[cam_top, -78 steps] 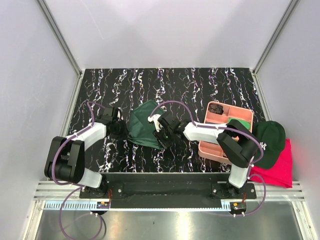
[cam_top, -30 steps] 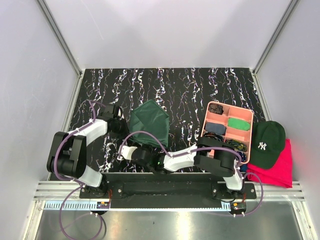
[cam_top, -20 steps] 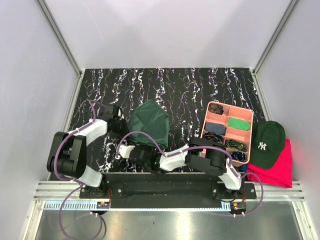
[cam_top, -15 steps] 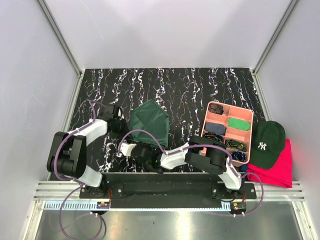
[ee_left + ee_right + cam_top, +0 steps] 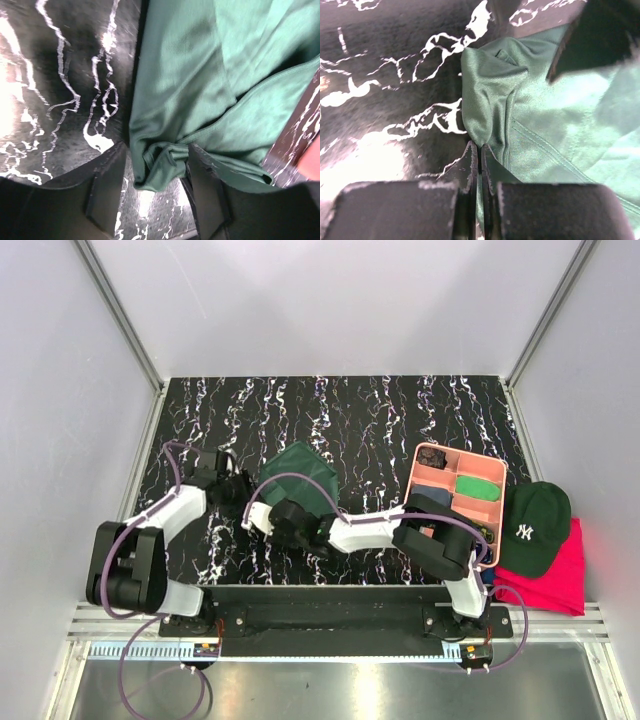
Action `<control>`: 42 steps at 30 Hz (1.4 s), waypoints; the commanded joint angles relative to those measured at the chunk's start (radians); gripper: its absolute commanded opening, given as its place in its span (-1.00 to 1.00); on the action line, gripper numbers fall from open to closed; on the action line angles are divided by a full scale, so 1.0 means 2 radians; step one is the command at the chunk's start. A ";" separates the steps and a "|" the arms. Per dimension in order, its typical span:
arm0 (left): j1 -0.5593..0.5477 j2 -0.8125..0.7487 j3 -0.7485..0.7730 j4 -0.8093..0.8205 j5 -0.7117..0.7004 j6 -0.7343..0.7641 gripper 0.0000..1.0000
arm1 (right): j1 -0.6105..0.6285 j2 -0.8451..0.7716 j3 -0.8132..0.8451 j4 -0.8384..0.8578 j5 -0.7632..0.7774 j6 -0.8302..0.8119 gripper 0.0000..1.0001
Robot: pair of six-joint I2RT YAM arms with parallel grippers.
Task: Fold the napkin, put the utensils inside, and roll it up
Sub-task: Roll the napkin with the utensil
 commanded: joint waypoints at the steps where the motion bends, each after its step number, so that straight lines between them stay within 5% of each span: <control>1: 0.012 -0.031 -0.037 0.053 -0.010 -0.029 0.13 | -0.012 -0.021 0.031 -0.112 -0.094 0.045 -1.00; 12: 0.022 -0.166 -0.167 0.181 -0.027 -0.073 0.15 | -0.057 -0.019 0.101 -0.217 -0.236 0.075 -1.00; 18: 0.021 -0.238 -0.225 0.228 0.001 -0.084 0.43 | -0.085 0.003 0.137 -0.253 -0.309 0.085 -1.00; 25: 0.019 -0.214 -0.236 0.243 0.039 -0.077 0.46 | -0.104 0.049 0.179 -0.281 -0.365 0.086 -1.00; 34: 0.015 -0.157 -0.217 0.205 0.029 -0.075 0.35 | -0.120 0.080 0.205 -0.296 -0.414 0.096 -1.00; 42: 0.014 -0.140 -0.214 0.209 0.064 -0.072 -0.14 | -0.136 0.100 0.224 -0.305 -0.449 0.106 -1.00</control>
